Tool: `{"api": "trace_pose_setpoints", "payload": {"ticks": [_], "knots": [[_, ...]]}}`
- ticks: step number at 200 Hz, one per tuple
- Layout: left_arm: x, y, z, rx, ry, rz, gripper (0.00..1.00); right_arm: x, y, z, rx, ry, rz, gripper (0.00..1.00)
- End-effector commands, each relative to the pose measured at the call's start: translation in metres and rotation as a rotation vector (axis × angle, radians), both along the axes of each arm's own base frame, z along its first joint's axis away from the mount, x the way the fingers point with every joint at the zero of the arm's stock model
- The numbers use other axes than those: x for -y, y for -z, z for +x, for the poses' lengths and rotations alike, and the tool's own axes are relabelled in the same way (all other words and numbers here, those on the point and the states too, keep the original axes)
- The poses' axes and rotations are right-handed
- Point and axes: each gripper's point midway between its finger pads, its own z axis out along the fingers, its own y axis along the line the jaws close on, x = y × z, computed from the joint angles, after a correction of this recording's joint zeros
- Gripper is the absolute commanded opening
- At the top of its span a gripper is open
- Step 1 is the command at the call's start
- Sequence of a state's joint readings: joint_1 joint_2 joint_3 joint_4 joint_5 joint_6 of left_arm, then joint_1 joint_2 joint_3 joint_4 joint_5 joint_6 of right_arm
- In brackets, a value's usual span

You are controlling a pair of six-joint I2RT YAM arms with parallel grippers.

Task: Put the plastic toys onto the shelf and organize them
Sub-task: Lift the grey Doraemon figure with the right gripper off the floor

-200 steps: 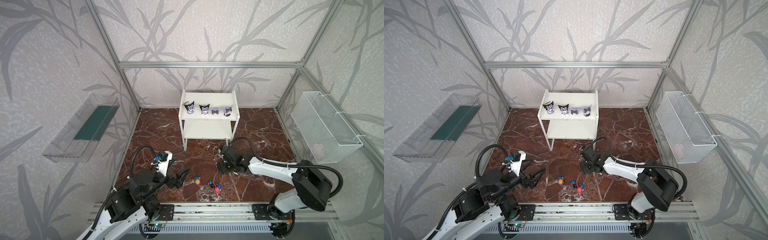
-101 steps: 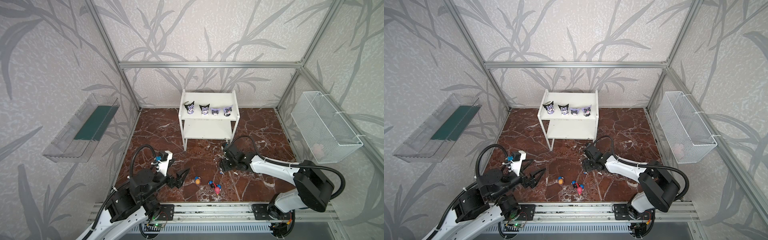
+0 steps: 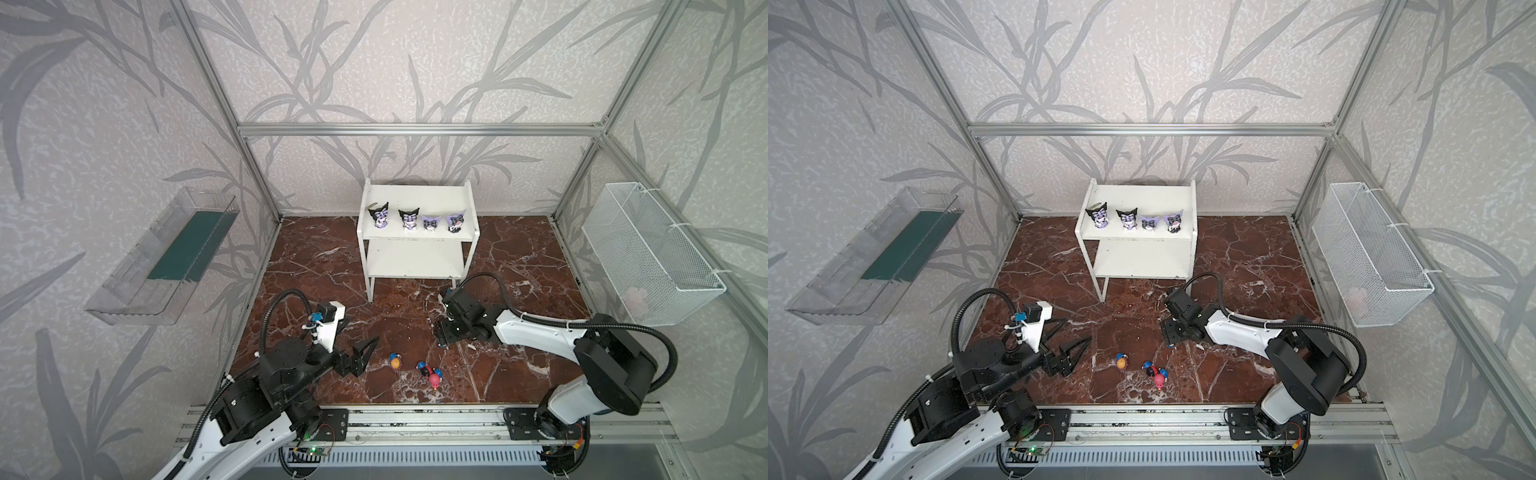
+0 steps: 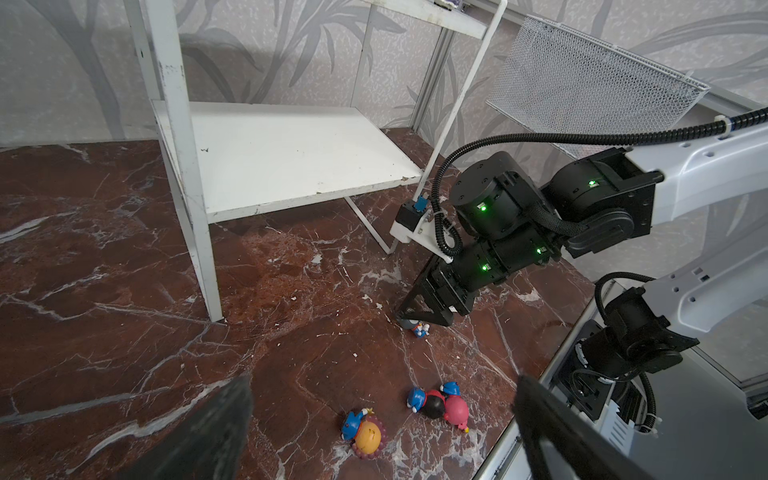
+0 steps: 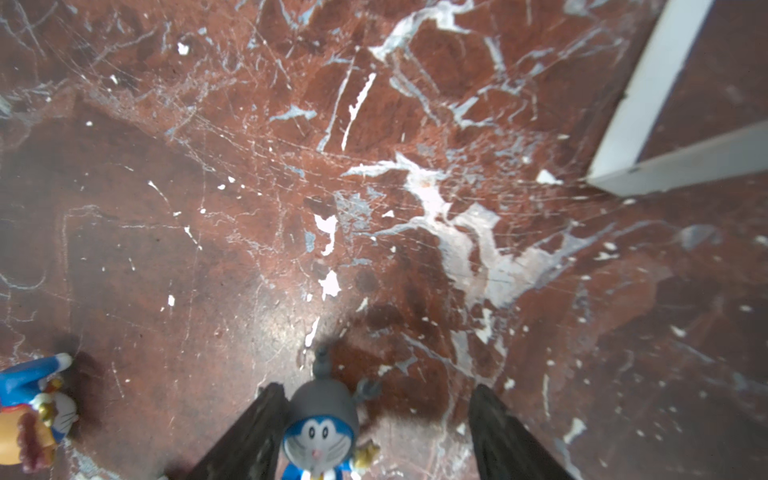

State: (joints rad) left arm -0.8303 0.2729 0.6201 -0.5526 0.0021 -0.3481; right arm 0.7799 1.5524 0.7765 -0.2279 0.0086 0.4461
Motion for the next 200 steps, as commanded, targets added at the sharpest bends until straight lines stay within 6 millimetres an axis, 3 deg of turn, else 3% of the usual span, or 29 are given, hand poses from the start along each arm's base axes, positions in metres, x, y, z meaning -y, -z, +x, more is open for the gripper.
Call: {"api": "trace_pose_setpoints", "payload": {"ticks": [1, 53, 200], "knots": [[0.002, -0.004, -0.001, 0.017, 0.013, -0.007, 1.0, -0.005, 0.008, -0.006, -0.028, -0.009, -0.007, 0.7], [0.001, -0.005, -0.001, 0.02, 0.012, -0.006, 1.0, -0.013, 0.011, -0.009, -0.035, -0.028, -0.011, 0.69], [0.001, -0.006, -0.002, 0.026, 0.017, -0.006, 1.0, -0.015, 0.006, -0.023, -0.032, -0.098, -0.103, 0.55]]}}
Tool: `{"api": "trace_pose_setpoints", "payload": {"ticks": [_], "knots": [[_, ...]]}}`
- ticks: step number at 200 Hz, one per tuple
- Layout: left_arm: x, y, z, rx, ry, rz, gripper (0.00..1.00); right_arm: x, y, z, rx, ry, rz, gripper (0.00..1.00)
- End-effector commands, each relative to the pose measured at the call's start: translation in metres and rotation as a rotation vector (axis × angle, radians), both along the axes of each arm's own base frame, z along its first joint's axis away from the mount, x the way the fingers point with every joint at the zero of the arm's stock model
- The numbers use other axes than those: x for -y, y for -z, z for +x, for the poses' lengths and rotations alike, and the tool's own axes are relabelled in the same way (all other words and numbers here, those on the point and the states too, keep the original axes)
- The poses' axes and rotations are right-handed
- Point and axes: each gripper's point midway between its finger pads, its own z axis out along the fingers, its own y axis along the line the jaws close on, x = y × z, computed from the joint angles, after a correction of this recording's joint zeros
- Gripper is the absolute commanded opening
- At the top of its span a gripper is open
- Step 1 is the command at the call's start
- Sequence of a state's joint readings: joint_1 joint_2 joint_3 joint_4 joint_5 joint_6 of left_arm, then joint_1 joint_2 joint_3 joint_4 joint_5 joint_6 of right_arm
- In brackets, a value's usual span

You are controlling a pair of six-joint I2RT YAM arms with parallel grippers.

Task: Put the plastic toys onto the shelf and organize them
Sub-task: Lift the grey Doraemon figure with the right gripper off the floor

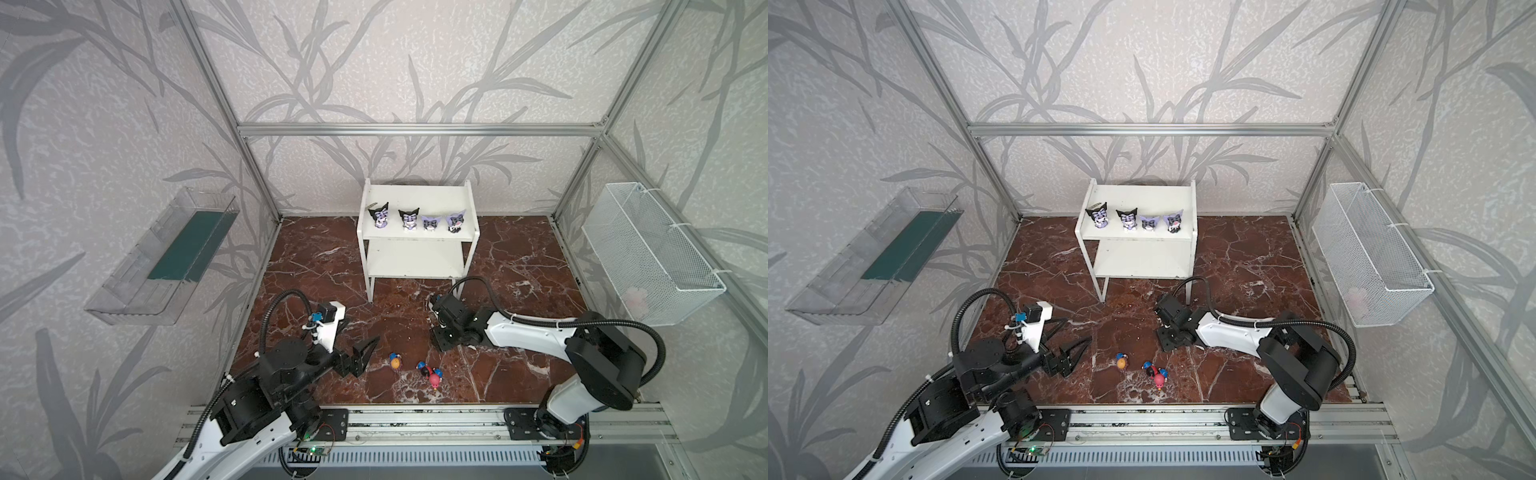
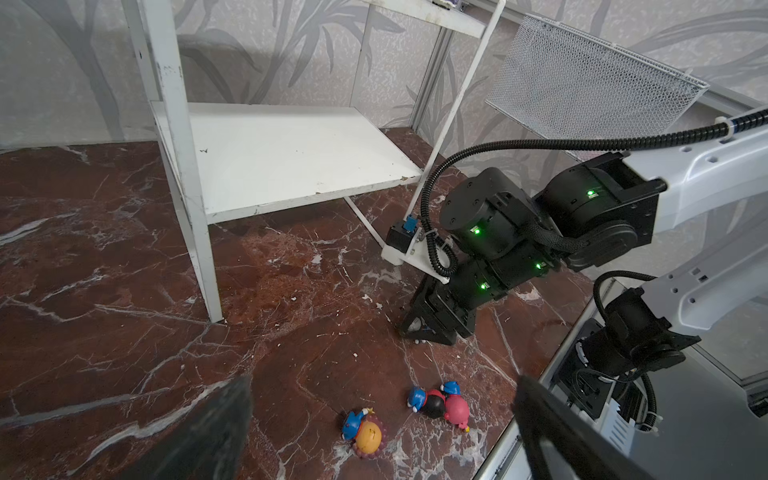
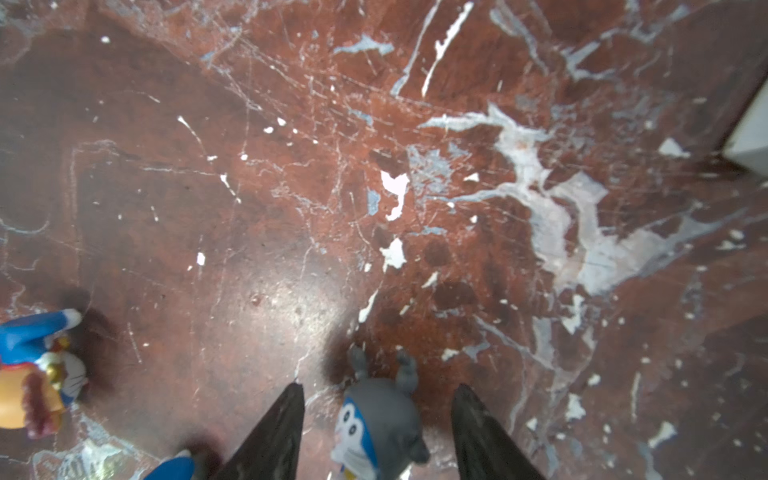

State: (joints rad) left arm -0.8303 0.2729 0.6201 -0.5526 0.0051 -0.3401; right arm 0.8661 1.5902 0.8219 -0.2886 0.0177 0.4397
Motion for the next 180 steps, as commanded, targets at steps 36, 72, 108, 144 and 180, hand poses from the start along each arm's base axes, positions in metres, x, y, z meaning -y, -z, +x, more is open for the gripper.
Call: {"api": "trace_pose_setpoints", "payload": {"ticks": [36, 72, 108, 144, 180], "knots": [[0.001, -0.006, -0.001, 0.02, 0.011, -0.012, 1.0, 0.006, 0.004, -0.005, 0.001, -0.019, -0.092, 0.5], [0.001, -0.006, -0.001, 0.018, 0.012, -0.013, 1.0, 0.007, 0.006, -0.004, 0.009, -0.02, -0.105, 0.46], [0.001, -0.006, -0.002, 0.018, 0.012, -0.013, 1.0, 0.001, 0.006, 0.001, 0.016, -0.031, -0.104, 0.43], [0.0, -0.006, -0.002, 0.02, 0.01, -0.017, 1.0, -0.004, 0.004, 0.004, 0.017, -0.045, -0.102, 0.33], [0.0, -0.006, -0.002, 0.021, 0.01, -0.018, 1.0, -0.02, -0.011, 0.005, 0.069, -0.11, -0.006, 0.25]]}}
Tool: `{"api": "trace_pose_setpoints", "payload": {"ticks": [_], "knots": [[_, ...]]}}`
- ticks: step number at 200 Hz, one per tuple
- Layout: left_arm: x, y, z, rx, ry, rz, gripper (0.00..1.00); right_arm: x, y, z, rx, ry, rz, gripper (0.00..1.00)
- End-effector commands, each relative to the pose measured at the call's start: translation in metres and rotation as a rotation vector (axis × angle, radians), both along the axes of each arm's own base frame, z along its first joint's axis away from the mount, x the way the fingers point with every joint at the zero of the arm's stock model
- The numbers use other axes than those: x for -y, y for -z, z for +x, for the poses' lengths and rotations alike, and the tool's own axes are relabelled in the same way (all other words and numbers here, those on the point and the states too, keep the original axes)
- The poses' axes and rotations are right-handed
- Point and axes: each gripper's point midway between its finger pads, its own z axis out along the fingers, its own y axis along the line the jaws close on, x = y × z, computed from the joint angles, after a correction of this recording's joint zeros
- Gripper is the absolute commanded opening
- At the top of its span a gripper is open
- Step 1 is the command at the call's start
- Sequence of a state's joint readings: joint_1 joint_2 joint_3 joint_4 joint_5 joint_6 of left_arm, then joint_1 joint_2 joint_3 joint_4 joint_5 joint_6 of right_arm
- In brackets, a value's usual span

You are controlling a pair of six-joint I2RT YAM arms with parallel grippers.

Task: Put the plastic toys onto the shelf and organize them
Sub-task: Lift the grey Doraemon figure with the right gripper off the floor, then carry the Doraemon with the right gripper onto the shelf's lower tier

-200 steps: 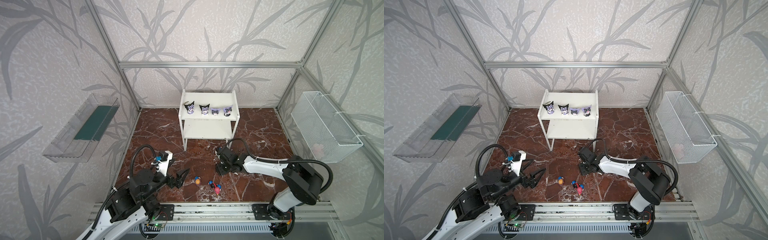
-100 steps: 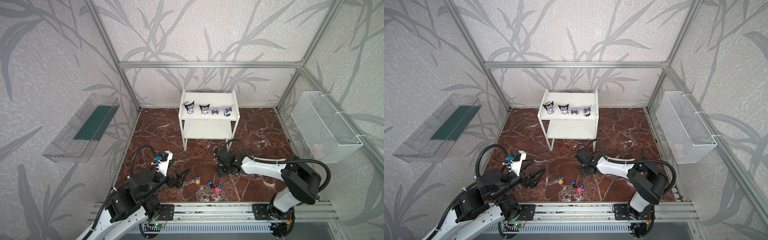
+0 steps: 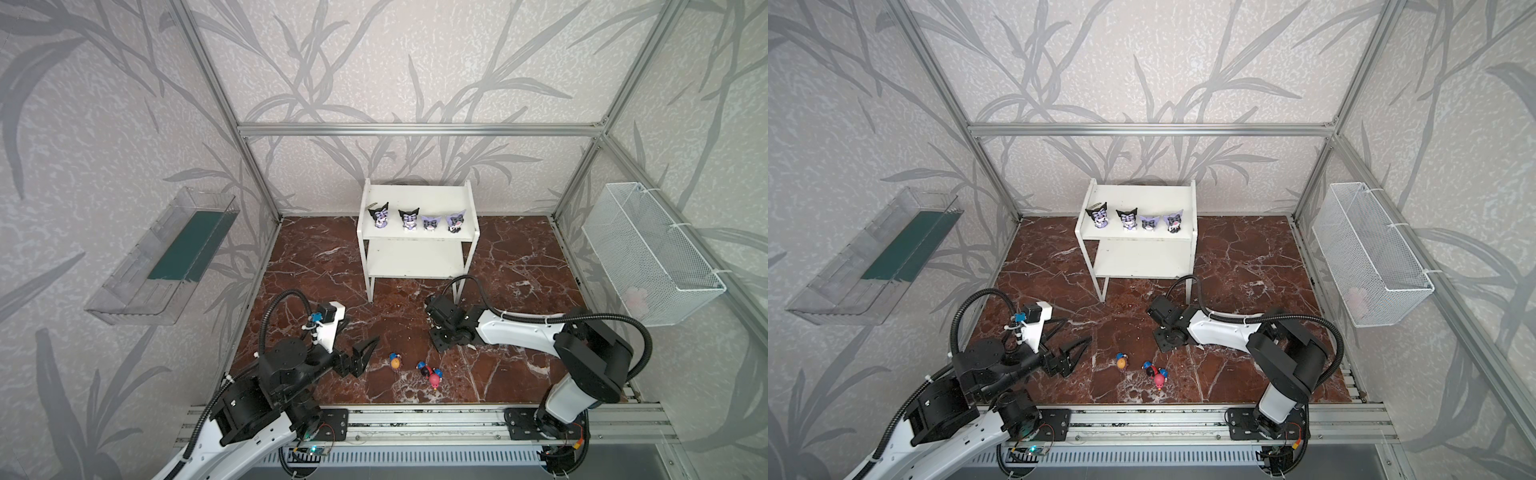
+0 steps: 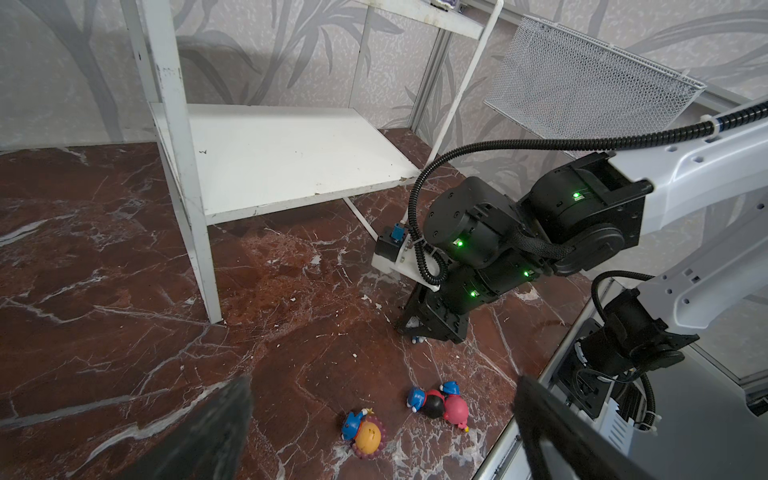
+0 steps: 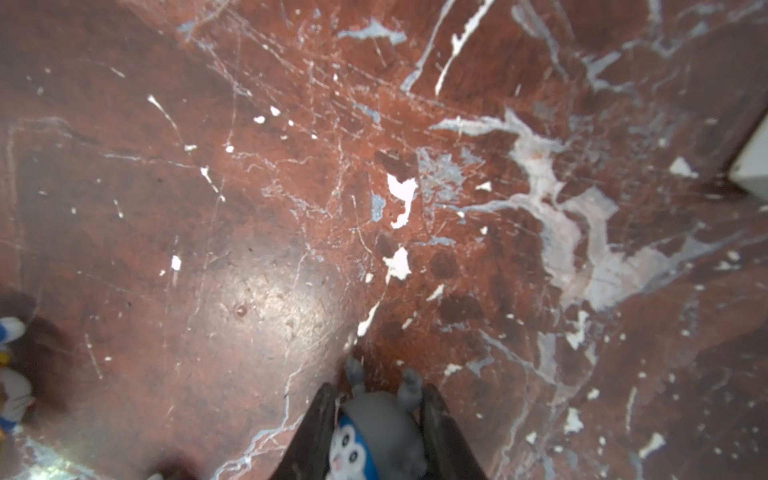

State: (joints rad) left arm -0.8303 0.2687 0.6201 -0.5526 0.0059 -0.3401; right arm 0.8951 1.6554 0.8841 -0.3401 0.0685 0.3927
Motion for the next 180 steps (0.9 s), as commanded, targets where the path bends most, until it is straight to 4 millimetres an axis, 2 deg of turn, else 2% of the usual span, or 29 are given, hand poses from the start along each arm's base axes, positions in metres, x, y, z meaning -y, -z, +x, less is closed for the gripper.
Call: {"api": "trace_pose_setpoints", "payload": {"ticks": [1, 37, 51, 90, 124, 145, 168, 180], "knots": [[0.0, -0.006, -0.002, 0.02, 0.009, -0.015, 1.0, -0.017, -0.018, 0.003, 0.052, -0.063, 0.083, 0.25], [0.0, -0.004, -0.002, 0.012, 0.01, 0.001, 1.0, -0.035, -0.042, 0.008, 0.129, -0.133, 0.194, 0.24], [-0.001, -0.003, -0.002, 0.009, 0.009, 0.015, 1.0, -0.045, -0.058, 0.011, 0.184, -0.171, 0.259, 0.23], [-0.005, -0.002, -0.002, -0.002, 0.005, 0.077, 1.0, -0.071, -0.121, 0.023, 0.419, -0.295, 0.442, 0.24], [-0.001, 0.003, -0.002, -0.028, 0.019, 0.116, 1.0, -0.086, -0.172, 0.031, 0.656, -0.372, 0.579, 0.24], [0.0, 0.005, -0.002, -0.034, 0.028, 0.116, 1.0, -0.097, -0.189, 0.037, 0.76, -0.414, 0.626, 0.24], [0.001, 0.005, -0.003, -0.028, 0.03, 0.107, 1.0, -0.109, -0.199, 0.046, 0.862, -0.439, 0.667, 0.24], [0.0, 0.004, -0.003, -0.026, 0.032, 0.103, 1.0, -0.116, -0.212, 0.049, 0.945, -0.451, 0.713, 0.24]]}}
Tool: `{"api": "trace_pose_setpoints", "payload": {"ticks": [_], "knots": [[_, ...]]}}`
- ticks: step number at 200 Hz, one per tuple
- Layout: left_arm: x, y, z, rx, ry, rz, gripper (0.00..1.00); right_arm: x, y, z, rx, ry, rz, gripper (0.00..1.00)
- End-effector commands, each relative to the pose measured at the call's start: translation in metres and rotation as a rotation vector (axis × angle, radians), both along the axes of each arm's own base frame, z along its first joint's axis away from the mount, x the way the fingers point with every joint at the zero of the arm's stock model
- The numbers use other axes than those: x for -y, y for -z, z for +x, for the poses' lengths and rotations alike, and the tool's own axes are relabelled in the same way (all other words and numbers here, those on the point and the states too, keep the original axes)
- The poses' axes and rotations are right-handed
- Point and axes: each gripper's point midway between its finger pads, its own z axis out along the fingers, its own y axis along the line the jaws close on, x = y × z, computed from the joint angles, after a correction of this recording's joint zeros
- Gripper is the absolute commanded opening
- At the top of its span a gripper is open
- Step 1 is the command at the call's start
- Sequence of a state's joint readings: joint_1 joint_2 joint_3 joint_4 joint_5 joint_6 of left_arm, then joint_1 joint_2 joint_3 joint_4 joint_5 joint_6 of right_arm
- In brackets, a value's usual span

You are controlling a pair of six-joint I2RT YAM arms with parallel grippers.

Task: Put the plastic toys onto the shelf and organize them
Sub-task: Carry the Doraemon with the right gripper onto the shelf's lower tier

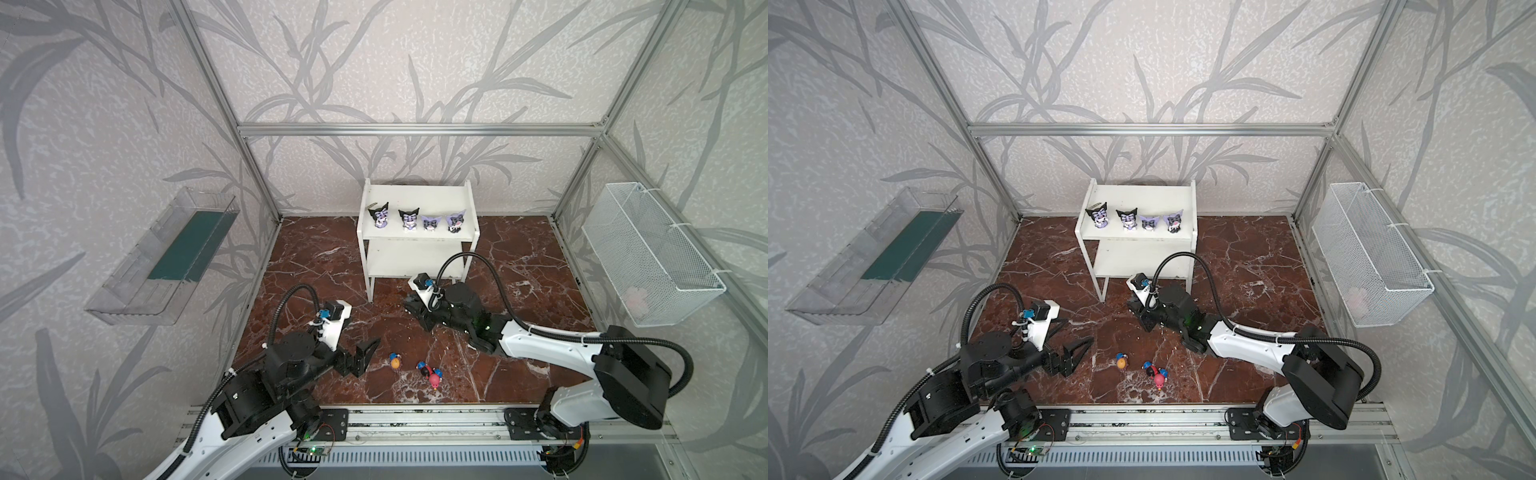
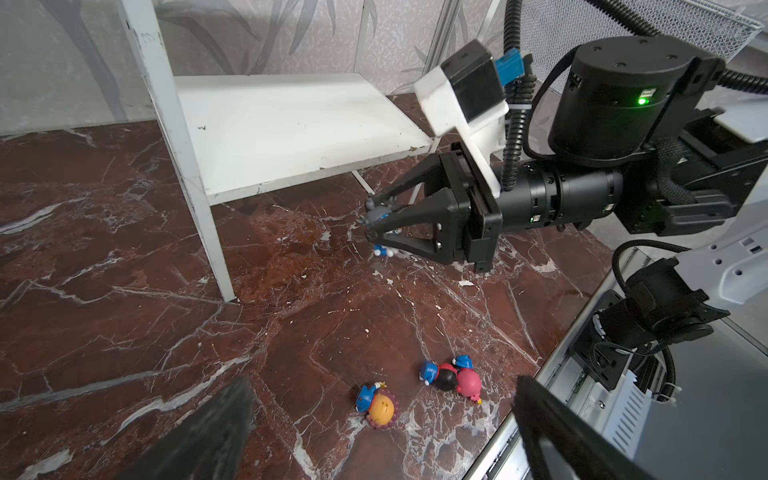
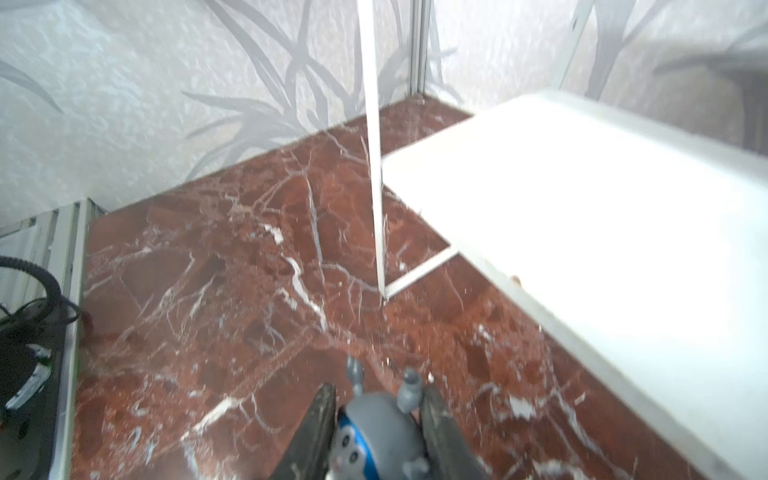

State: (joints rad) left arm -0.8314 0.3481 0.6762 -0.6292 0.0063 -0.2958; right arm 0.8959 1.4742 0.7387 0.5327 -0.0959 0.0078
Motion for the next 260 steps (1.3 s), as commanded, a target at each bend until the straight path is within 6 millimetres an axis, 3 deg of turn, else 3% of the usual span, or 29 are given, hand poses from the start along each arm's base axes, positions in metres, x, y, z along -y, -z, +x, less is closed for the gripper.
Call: {"api": "trace_pose_setpoints", "payload": {"ticks": [1, 40, 45, 60, 140, 203, 260], "knots": [[-0.001, -0.004, -0.005, 0.011, 0.017, -0.001, 1.0, -0.019, -0.045, 0.008, 0.23, -0.042, 0.157, 0.24], [-0.002, -0.005, -0.005, 0.016, 0.015, -0.01, 1.0, -0.036, -0.064, 0.014, 0.425, -0.073, 0.252, 0.23], [-0.002, -0.004, -0.005, 0.016, 0.017, -0.01, 1.0, -0.041, -0.054, 0.018, 0.418, -0.076, 0.232, 0.23], [-0.003, -0.005, -0.006, 0.019, 0.015, -0.011, 1.0, -0.047, -0.056, 0.024, 0.442, -0.071, 0.224, 0.23], [-0.004, -0.006, -0.006, 0.026, 0.011, -0.016, 1.0, -0.053, -0.069, 0.061, 0.517, 0.009, 0.208, 0.24], [-0.004, -0.004, -0.005, 0.022, 0.006, -0.011, 1.0, -0.051, -0.061, 0.096, 0.515, 0.062, 0.196, 0.24], [-0.005, -0.004, -0.004, 0.024, 0.001, -0.01, 1.0, -0.058, -0.047, 0.107, 0.48, 0.068, 0.195, 0.26]]}}
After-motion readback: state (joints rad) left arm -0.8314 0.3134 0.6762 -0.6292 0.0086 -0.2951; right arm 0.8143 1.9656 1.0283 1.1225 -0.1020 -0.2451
